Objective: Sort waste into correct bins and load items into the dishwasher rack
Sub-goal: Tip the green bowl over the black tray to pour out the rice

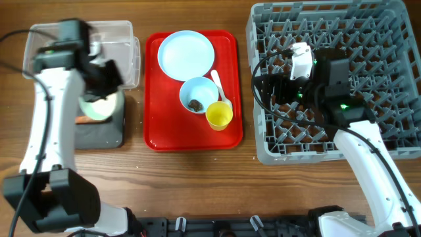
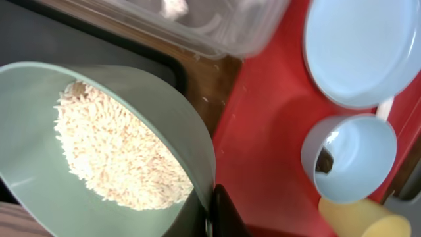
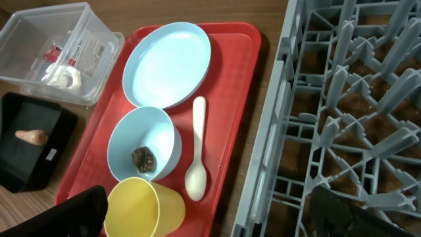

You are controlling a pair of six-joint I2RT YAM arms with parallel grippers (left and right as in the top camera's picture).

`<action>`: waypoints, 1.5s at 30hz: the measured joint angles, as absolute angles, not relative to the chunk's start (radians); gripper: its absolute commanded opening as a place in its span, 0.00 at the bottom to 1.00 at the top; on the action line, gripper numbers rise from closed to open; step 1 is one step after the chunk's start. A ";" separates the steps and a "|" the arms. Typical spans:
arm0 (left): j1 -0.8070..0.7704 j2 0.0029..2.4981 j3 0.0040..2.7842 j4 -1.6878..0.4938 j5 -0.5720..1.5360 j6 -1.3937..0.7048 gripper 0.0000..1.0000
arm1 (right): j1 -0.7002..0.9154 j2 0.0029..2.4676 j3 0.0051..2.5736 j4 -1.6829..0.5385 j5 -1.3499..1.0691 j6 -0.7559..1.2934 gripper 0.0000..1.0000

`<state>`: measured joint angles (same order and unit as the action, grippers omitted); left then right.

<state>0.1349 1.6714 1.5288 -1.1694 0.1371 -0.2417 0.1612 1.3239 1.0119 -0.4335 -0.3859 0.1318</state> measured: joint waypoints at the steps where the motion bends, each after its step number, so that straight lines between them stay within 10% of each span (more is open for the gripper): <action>1: 0.189 1.671 1.528 -1.148 0.176 -0.228 0.04 | 0.161 1.324 1.012 -0.434 -0.386 0.132 1.00; 21: 0.802 1.911 1.428 -0.929 0.917 -0.027 0.04 | 0.161 1.324 1.012 -0.436 -0.386 0.132 1.00; 45: 0.890 1.983 1.424 -1.119 1.540 -0.001 0.04 | 0.161 1.324 1.012 -0.465 -0.386 0.134 1.00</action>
<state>0.8898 1.9835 1.4239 -1.1194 1.5402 -0.0006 0.1612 1.3239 1.0119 -0.4648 -0.3859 0.1345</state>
